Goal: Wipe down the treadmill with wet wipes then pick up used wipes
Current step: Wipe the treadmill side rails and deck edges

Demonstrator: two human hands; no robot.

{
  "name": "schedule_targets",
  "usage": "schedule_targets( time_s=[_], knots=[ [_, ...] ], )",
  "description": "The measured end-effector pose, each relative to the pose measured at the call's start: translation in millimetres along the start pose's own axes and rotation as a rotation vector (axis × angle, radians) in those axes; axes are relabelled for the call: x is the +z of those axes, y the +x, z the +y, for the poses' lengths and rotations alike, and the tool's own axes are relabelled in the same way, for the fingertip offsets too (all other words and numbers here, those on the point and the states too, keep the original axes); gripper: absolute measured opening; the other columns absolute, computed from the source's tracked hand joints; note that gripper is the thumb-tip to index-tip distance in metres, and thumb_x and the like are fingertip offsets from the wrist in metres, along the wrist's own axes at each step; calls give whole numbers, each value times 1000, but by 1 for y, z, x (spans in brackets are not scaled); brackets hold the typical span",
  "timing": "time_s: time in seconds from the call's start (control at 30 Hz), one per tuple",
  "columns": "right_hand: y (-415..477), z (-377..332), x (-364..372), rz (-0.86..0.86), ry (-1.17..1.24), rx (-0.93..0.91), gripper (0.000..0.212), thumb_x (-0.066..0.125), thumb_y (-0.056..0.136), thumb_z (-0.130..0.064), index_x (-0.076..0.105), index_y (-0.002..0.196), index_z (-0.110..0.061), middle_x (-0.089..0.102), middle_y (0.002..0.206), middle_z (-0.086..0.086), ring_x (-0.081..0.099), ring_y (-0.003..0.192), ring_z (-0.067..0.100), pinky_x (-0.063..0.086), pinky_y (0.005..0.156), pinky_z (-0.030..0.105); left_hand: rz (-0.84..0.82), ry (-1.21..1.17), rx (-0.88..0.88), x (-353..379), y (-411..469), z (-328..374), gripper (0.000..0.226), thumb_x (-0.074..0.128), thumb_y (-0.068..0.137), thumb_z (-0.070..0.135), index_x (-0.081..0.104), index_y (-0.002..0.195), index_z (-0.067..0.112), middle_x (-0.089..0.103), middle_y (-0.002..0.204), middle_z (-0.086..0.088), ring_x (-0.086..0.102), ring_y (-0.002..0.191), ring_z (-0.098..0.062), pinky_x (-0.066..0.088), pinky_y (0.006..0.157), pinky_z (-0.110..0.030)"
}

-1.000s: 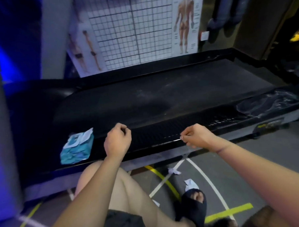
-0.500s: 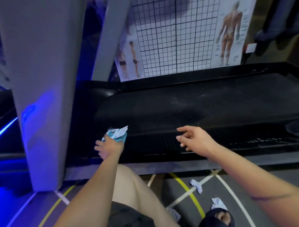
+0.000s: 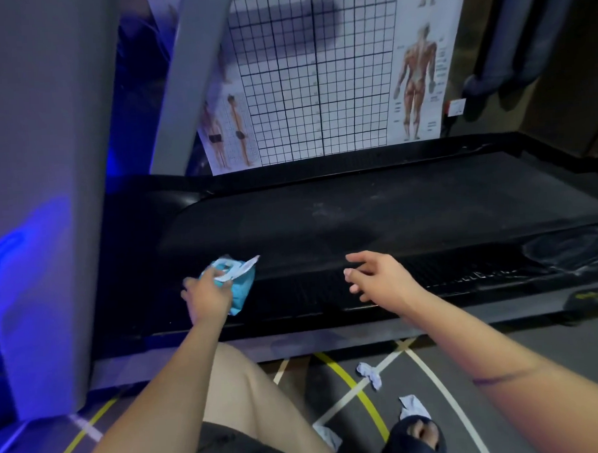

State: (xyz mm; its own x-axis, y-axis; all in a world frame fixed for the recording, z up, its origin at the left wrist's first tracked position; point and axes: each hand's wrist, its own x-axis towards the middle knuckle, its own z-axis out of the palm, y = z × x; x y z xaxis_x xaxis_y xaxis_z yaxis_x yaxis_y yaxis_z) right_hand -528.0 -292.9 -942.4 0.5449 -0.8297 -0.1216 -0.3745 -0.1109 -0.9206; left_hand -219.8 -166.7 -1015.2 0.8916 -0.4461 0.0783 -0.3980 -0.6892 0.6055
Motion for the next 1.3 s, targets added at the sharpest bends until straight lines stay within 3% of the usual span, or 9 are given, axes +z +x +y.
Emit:
schedule_targets(
  time_s=[0.17, 0.33, 0.43, 0.6, 0.83, 0.93, 1.03, 1.13, 1.3],
  knots=[
    [-6, -6, -21, 86, -6, -11, 36, 66, 95, -36, 64, 130, -27, 74, 99, -9, 71, 93, 16, 59, 91, 42, -71, -105, 468, 10, -36, 51, 23, 81, 84, 17, 74, 105, 23, 48, 112, -8, 54, 106, -35, 46, 102, -38],
    [-16, -7, -67, 287, -18, 92, 61, 69, 91, -49, 54, 143, -22, 55, 142, 5, 56, 125, 20, 45, 108, 39, -238, -323, 712, 9, -86, 122, 22, 82, 86, 18, 74, 104, 26, 49, 113, 0, 55, 109, -16, 42, 101, -21],
    [-25, -10, -97, 293, 70, 223, 77, 73, 85, -57, 46, 148, -22, 48, 148, 6, 53, 127, 25, 48, 100, 45, -332, -433, 808, 1, -115, 150, 20, 82, 87, 18, 76, 104, 27, 50, 114, 4, 55, 103, -3, 40, 89, -7],
    [-41, -8, -113, 160, 420, 225, 64, 79, 79, -52, 63, 128, -15, 75, 109, 6, 71, 94, 24, 59, 72, 45, -445, -601, 860, -9, -150, 173, 28, 80, 89, 17, 73, 104, 39, 49, 123, 15, 53, 118, 4, 47, 88, -15],
    [-48, -6, -122, 319, 519, 68, 65, 89, 66, -51, 69, 119, -19, 77, 107, 4, 74, 97, 20, 60, 80, 36, -714, -1029, 559, 13, -168, 178, 96, 77, 87, 2, 22, 161, 30, 29, 166, 14, 27, 153, -3, 28, 122, -23],
    [-51, 0, -125, 354, 495, 31, 92, 98, 50, -48, 62, 129, -17, 74, 114, 6, 75, 95, 19, 60, 86, 37, -776, -1087, 272, 22, -182, 173, 110, 75, 84, -11, 12, 164, 29, 16, 158, 17, 24, 149, -8, 47, 102, -15],
    [-54, 1, -123, 325, 469, 4, 101, 98, 48, -46, 57, 136, -17, 74, 114, 3, 75, 96, 18, 58, 92, 38, -917, -1202, 37, 34, -181, 164, 120, 87, 73, -7, 15, 165, 18, 33, 164, -9, 44, 144, -21, 48, 111, -38],
    [-58, 0, -121, 313, 469, -18, 82, 93, 64, -35, 57, 136, -18, 73, 114, 1, 75, 96, 13, 58, 87, 31, -1132, -1209, 63, 34, -176, 154, 93, 84, 71, 0, 43, 152, 11, 63, 142, -15, 61, 130, -32, 54, 103, -48],
    [-57, 1, -125, 271, 418, 12, 82, 92, 65, -45, 59, 135, -19, 73, 118, 3, 74, 100, 18, 58, 94, 40, -1206, -1423, -120, 20, -180, 152, 52, 77, 75, 5, 71, 126, 4, 67, 131, -23, 66, 121, -37, 54, 95, -63]
  ],
)
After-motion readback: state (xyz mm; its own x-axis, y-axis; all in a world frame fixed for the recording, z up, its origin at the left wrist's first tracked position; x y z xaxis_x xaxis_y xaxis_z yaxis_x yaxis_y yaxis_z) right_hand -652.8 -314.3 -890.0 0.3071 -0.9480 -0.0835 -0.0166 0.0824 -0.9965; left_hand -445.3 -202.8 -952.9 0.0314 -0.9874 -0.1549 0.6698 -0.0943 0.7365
